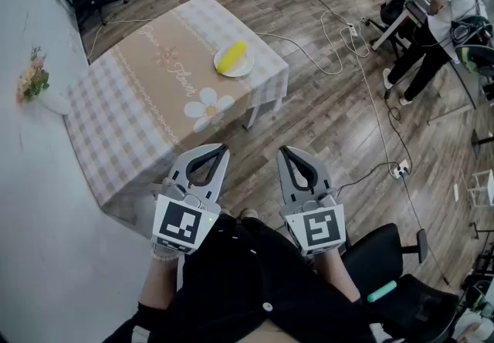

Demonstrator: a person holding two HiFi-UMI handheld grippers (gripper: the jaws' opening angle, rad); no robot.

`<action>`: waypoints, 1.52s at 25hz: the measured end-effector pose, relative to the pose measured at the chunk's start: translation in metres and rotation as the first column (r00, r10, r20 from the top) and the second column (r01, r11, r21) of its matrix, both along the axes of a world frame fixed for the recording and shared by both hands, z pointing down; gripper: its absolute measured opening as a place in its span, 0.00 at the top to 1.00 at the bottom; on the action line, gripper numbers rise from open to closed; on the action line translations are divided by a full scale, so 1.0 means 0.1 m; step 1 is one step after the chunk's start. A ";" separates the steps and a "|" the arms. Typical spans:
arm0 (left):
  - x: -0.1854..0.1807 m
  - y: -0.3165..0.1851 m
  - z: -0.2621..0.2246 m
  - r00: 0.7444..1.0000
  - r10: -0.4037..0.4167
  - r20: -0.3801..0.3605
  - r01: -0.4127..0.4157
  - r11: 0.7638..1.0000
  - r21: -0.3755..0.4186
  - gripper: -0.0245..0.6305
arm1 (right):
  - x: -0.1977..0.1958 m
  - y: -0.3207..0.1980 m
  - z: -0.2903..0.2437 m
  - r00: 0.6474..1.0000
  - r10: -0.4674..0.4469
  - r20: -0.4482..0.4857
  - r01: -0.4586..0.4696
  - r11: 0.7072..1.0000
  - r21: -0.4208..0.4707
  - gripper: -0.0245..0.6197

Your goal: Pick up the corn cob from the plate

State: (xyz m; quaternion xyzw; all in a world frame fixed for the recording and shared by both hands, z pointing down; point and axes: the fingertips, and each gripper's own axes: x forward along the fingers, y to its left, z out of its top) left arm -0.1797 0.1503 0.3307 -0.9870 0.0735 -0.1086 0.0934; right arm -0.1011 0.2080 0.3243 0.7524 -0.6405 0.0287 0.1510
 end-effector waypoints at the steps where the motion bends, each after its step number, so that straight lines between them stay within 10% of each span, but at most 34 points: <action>1: 0.00 0.00 0.00 1.000 0.000 0.000 0.000 1.000 0.000 0.94 | 0.01 0.01 0.01 1.000 0.003 0.002 -0.003 1.000 -0.007 0.90; 38: 0.31 0.49 -0.02 0.996 -0.089 -0.021 0.088 0.995 -0.049 0.94 | 0.28 0.43 0.04 0.995 -0.087 0.046 0.085 0.996 0.039 0.90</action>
